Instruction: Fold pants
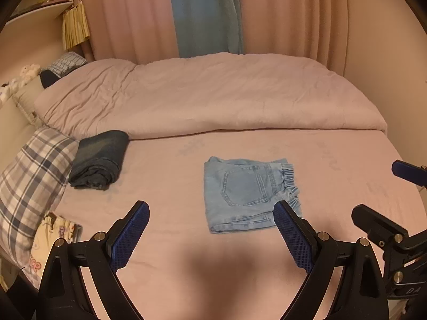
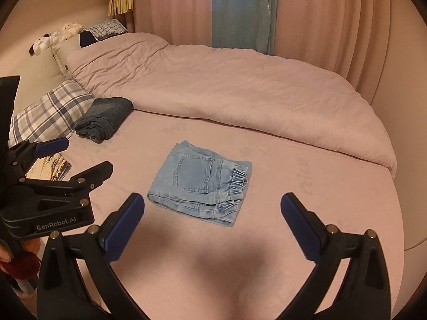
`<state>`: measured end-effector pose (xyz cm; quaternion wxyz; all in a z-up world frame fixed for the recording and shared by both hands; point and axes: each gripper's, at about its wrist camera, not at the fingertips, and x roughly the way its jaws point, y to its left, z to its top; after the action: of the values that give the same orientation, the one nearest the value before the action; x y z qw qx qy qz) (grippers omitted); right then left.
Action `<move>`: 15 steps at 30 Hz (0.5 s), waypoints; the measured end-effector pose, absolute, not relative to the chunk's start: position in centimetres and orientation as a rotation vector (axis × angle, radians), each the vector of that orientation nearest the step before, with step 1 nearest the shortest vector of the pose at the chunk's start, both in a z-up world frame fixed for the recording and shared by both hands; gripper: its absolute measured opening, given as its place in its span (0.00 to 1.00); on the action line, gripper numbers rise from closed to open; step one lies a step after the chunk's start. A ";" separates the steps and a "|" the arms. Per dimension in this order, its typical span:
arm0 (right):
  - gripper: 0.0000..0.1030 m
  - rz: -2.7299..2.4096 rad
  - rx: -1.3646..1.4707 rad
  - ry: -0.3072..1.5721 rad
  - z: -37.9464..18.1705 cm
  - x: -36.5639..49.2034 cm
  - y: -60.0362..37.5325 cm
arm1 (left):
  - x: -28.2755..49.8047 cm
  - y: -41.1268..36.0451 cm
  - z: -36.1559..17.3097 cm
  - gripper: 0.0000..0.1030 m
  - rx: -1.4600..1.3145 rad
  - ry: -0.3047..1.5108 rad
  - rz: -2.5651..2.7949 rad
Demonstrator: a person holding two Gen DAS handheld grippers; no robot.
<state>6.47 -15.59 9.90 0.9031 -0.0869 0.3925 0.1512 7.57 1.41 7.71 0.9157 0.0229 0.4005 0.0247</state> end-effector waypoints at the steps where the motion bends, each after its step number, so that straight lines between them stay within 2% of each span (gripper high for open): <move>1: 1.00 0.314 -0.179 0.813 9.9 6.5 -15.6 | 7.5 1.4 7.7 0.91 0.044 0.824 0.047; 15: 1.00 0.333 -0.180 0.832 9.3 6.4 -15.0 | 7.7 1.3 7.7 0.91 0.043 0.833 0.032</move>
<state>6.43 -14.95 9.30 0.8973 -0.0871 0.4016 0.1609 7.74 1.33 7.66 0.9142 0.0207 0.4045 0.0153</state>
